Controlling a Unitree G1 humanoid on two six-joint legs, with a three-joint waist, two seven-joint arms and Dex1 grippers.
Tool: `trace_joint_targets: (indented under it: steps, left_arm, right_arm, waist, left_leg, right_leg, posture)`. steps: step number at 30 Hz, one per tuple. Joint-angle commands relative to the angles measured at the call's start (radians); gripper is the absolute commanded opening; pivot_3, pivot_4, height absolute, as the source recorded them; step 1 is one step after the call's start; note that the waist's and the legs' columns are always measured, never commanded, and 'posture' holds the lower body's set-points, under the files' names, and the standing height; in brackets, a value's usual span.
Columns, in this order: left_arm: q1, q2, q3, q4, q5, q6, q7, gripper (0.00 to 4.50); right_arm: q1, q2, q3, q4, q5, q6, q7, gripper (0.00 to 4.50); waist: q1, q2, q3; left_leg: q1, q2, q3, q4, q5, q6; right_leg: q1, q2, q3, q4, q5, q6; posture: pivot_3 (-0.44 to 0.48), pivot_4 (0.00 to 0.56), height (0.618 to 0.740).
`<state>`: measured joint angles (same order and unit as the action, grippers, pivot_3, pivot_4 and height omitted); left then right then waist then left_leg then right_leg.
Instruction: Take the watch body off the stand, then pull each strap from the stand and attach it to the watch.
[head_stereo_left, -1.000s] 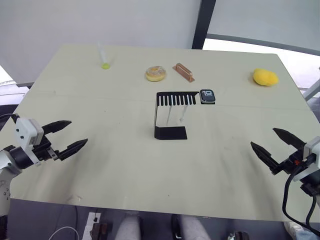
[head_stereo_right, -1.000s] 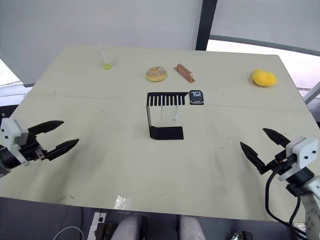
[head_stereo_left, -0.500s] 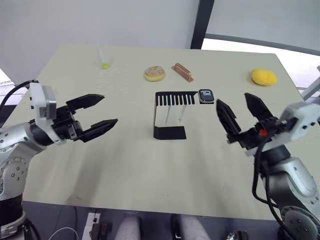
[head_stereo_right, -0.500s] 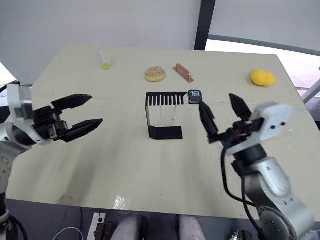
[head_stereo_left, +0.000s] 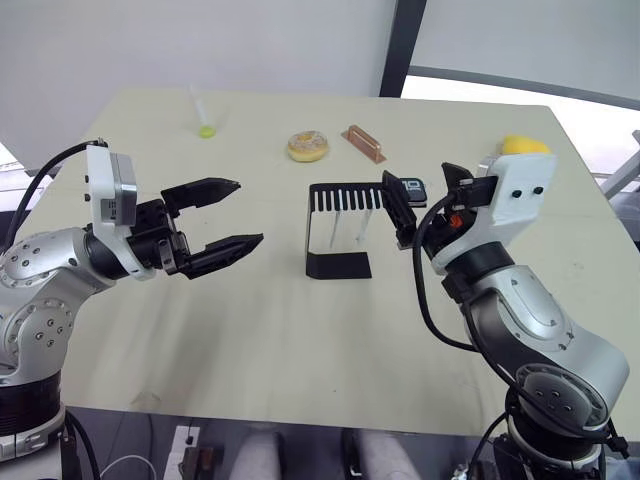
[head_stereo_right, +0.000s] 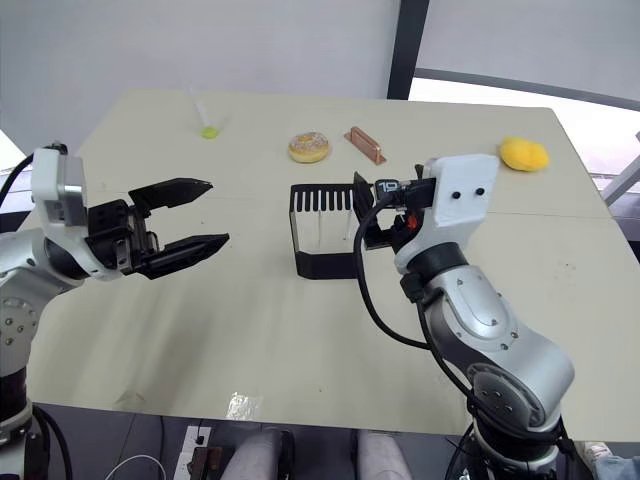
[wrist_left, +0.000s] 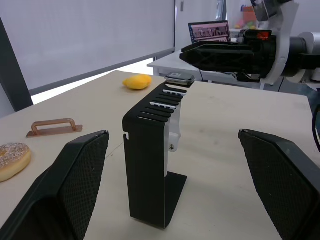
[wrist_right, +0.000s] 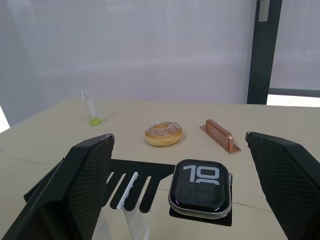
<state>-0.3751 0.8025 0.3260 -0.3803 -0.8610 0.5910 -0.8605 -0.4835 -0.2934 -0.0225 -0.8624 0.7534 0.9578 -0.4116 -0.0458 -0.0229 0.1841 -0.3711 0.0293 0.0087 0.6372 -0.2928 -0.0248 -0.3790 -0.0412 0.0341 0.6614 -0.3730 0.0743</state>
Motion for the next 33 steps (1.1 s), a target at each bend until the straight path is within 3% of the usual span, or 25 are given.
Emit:
trace_joint_targets:
  steps: [1, 13, 33]
  left_arm:
    - [-0.011, -0.005, 0.008, -0.037, -0.022, -0.006, 0.0, 4.5]
    - [-0.019, -0.022, 0.004, -0.043, -0.021, -0.01, 0.016, 4.5]
    - [-0.027, -0.037, 0.005, -0.044, -0.013, -0.016, 0.043, 4.5]
  right_arm:
    - [-0.035, 0.022, -0.005, -0.003, -0.04, 0.028, -0.026, 4.45]
    - [-0.054, 0.099, -0.04, 0.051, -0.092, 0.081, -0.007, 4.45]
    - [-0.07, 0.111, -0.074, 0.074, -0.148, 0.122, 0.058, 4.45]
  waist:
    - [-0.002, 0.0, 0.0]
    - [-0.011, 0.0, 0.0]
    - [-0.011, 0.0, 0.0]
  left_leg:
    - [0.0, 0.0, 0.0, 0.0, 0.0, 0.0]
    - [0.0, 0.0, 0.0, 0.0, 0.0, 0.0]
    - [0.0, 0.0, 0.0, -0.003, 0.0, 0.0]
  right_leg:
    - [0.0, 0.0, 0.0, 0.0, 0.0, 0.0]
    - [0.0, 0.0, 0.0, 0.0, 0.0, 0.0]
    - [-0.001, 0.0, 0.0, -0.001, 0.0, 0.0]
  posture:
    - [0.0, 0.15, 0.74]
    - [0.0, 0.15, 0.74]
    - [0.0, 0.15, 0.74]
